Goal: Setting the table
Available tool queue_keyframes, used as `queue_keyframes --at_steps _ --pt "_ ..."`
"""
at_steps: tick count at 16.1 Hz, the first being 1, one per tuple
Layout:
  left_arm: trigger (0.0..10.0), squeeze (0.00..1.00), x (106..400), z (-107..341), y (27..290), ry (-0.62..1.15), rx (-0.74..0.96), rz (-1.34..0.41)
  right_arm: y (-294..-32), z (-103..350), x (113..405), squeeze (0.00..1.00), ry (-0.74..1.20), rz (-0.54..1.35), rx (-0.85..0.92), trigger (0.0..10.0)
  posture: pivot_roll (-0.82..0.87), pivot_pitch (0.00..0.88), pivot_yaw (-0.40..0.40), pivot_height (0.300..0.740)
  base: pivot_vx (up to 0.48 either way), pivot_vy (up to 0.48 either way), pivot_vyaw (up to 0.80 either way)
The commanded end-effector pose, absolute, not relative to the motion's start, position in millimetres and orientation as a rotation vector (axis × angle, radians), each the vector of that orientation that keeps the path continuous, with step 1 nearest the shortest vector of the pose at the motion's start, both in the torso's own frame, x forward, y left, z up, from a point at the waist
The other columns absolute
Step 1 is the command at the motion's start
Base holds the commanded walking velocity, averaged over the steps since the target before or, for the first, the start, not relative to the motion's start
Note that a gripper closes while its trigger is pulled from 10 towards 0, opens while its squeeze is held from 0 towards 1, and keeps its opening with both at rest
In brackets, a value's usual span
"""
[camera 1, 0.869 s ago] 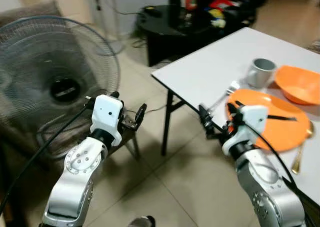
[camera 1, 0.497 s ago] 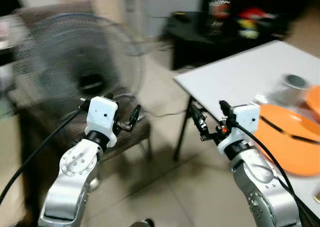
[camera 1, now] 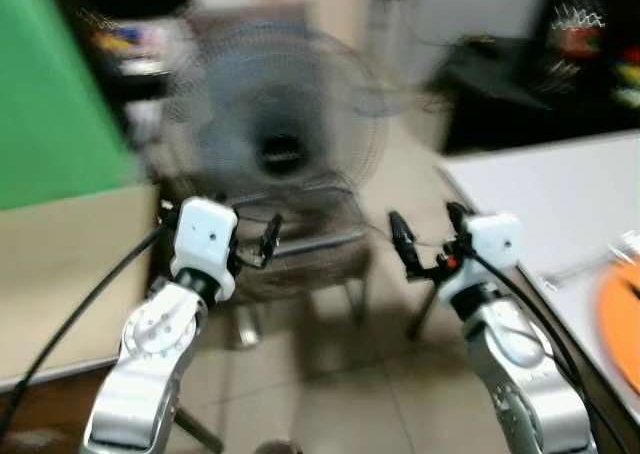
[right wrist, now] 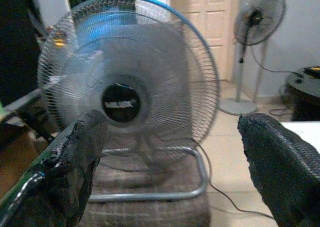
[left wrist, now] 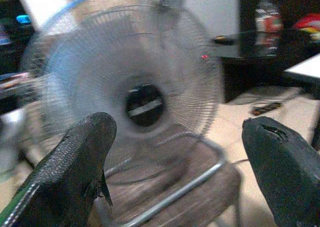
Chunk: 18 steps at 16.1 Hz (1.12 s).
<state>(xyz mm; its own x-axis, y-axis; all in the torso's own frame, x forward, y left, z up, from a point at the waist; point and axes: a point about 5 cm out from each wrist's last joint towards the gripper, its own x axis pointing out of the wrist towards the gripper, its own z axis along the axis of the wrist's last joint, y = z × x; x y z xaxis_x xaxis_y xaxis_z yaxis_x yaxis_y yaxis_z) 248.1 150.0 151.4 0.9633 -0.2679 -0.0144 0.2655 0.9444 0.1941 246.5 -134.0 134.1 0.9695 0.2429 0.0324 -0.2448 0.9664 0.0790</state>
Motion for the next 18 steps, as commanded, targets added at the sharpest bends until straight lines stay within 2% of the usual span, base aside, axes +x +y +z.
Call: queue_keyframes --at_steps 1,13,17,18 --pt "10.0 0.0 251 153 155 -0.015 0.202 -0.233 -130 136 250 1.0 -0.032 0.246 0.097 10.0 0.09 0.0 0.018 0.74 0.0 0.0 0.8" --pt "10.0 0.0 253 161 154 -0.065 0.201 -0.232 -117 123 248 1.0 0.036 0.336 0.238 10.0 0.11 0.0 0.014 0.74 0.0 0.0 0.8" --pt "10.0 0.0 254 163 157 -0.071 0.184 -0.212 -122 122 251 1.0 0.05 0.31 0.255 10.0 0.11 0.0 0.005 0.74 0.0 0.0 0.8" --pt "10.0 0.0 254 163 157 -0.065 0.179 -0.209 -124 121 251 1.0 0.055 0.284 0.275 10.0 0.1 0.0 0.005 0.74 0.0 0.0 0.0"
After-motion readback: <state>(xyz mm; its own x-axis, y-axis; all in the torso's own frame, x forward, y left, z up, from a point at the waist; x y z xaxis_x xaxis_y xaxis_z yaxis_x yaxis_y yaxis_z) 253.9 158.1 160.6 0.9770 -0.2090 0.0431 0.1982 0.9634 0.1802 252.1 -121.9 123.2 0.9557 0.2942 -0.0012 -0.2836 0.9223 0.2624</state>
